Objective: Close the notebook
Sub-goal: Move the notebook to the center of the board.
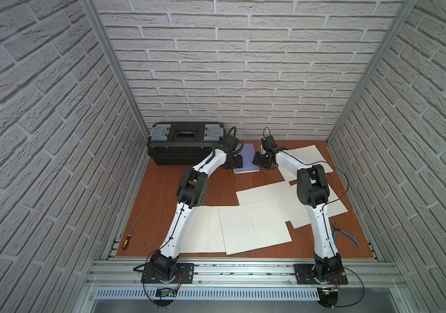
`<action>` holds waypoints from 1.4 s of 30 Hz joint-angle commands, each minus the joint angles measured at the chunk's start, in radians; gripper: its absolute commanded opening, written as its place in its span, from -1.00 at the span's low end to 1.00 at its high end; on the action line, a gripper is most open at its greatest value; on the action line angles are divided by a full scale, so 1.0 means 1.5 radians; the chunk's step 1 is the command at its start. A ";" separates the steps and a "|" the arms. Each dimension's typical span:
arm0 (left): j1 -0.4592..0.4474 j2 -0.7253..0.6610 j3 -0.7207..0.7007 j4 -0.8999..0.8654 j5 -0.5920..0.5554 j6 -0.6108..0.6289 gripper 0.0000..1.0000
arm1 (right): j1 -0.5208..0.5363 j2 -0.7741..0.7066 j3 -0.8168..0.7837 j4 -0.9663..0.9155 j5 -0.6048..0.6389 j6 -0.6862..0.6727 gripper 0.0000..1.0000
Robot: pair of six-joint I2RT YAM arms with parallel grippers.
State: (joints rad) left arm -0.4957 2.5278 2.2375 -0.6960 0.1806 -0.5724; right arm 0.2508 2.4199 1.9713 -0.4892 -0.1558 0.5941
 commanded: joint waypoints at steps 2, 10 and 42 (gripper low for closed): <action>-0.007 0.047 -0.004 0.023 0.046 0.005 0.19 | 0.031 0.027 -0.034 0.010 -0.096 0.022 -0.24; -0.009 0.026 -0.032 0.033 0.042 0.008 0.23 | 0.031 0.010 -0.059 0.022 -0.098 0.027 -0.24; -0.024 -0.064 -0.076 0.007 -0.065 0.070 0.52 | 0.031 -0.050 -0.138 0.045 -0.089 0.029 -0.21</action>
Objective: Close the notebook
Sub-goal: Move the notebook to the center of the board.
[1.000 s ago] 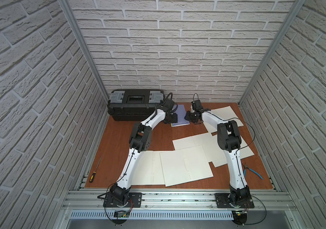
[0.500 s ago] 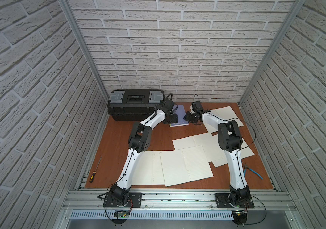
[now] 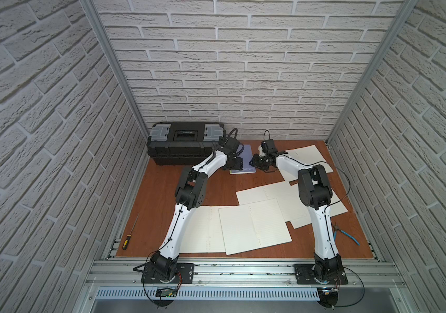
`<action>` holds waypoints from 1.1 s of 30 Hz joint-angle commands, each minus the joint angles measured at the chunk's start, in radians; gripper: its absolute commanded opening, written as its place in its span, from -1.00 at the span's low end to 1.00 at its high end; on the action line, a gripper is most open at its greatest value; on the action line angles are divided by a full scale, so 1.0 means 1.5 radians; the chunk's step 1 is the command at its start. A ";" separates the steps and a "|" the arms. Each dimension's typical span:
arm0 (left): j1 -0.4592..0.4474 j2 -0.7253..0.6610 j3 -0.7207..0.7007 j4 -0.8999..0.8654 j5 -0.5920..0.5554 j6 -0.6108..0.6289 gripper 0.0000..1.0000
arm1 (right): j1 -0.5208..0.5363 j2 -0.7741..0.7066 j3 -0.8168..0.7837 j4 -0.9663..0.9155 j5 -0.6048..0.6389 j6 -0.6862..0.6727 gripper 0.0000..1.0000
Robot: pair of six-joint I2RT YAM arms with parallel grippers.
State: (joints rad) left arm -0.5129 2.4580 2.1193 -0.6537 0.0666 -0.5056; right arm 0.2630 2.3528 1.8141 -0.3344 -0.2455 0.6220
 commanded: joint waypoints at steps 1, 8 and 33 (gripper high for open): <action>-0.013 -0.015 0.008 -0.023 0.012 0.027 0.52 | 0.023 -0.008 -0.036 -0.056 -0.031 0.010 -0.21; -0.013 -0.006 0.023 -0.024 0.022 0.035 0.52 | 0.023 -0.018 -0.053 -0.050 -0.030 0.011 -0.21; -0.016 -0.055 0.036 -0.044 -0.056 0.072 0.74 | 0.006 -0.025 0.023 -0.106 -0.009 -0.026 -0.01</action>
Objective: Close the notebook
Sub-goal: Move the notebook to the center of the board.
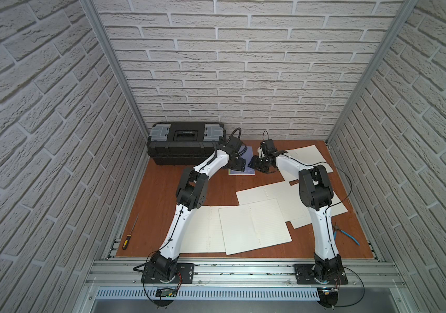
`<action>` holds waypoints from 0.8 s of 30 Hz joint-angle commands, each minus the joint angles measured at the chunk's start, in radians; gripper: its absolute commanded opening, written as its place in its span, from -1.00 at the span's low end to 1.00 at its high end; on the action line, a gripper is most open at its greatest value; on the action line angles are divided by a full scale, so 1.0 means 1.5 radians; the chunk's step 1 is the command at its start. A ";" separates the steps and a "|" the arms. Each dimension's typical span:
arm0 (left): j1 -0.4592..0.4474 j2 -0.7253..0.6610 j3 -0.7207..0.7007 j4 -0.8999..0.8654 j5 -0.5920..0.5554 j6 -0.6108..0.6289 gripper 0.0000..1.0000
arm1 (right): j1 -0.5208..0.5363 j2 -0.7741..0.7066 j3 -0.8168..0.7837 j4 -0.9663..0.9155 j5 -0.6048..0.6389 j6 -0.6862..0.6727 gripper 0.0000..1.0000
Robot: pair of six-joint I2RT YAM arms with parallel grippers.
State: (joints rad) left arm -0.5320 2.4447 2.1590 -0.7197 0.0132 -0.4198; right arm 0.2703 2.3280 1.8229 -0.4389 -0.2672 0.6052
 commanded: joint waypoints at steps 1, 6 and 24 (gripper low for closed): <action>-0.004 -0.052 0.008 -0.002 -0.024 0.014 0.73 | 0.000 -0.011 0.020 -0.040 0.007 -0.018 0.01; -0.011 -0.082 -0.020 -0.001 -0.039 0.012 0.74 | -0.005 -0.032 0.018 -0.048 0.016 -0.028 0.08; -0.053 -0.252 -0.265 0.067 -0.054 -0.050 0.73 | -0.016 -0.225 -0.186 -0.043 0.049 -0.079 0.10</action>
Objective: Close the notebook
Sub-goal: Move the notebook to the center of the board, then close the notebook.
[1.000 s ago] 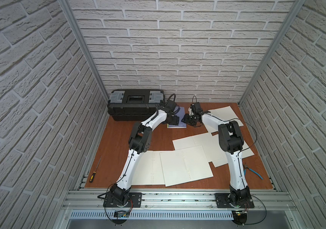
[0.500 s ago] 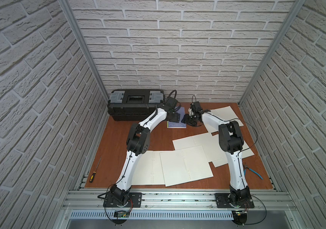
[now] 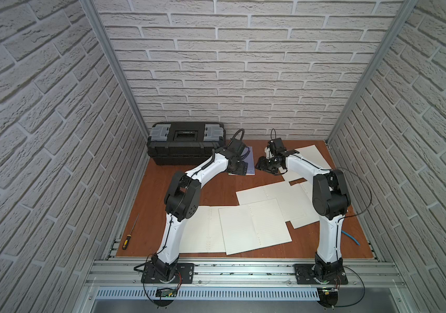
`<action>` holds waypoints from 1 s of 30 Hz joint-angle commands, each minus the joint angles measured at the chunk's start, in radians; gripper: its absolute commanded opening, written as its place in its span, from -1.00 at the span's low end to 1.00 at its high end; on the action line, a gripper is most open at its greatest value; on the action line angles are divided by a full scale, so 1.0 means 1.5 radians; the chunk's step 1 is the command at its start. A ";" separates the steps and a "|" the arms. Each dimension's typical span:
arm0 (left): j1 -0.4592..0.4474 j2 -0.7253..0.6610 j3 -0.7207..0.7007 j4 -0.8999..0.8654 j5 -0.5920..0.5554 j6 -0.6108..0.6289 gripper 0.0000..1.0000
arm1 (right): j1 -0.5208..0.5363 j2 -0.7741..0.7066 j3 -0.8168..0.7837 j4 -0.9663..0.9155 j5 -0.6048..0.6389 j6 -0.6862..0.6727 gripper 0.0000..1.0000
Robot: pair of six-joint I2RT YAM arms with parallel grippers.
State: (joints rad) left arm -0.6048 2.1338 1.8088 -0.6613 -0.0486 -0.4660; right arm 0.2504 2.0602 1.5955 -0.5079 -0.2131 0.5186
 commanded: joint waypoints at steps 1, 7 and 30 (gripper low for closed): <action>-0.007 -0.057 -0.051 0.033 -0.014 -0.022 0.73 | -0.002 -0.067 -0.053 0.004 0.014 -0.024 0.10; -0.025 -0.138 -0.161 0.046 -0.018 -0.053 0.72 | 0.001 -0.163 -0.169 0.016 0.021 -0.027 0.11; -0.127 -0.494 -0.622 0.104 -0.031 -0.249 0.68 | 0.059 -0.446 -0.598 0.074 0.101 0.043 0.18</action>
State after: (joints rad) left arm -0.7784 1.4178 0.9123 -0.5568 -0.0902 -0.7666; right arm 0.3218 1.4166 0.7269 -0.4339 -0.0853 0.5541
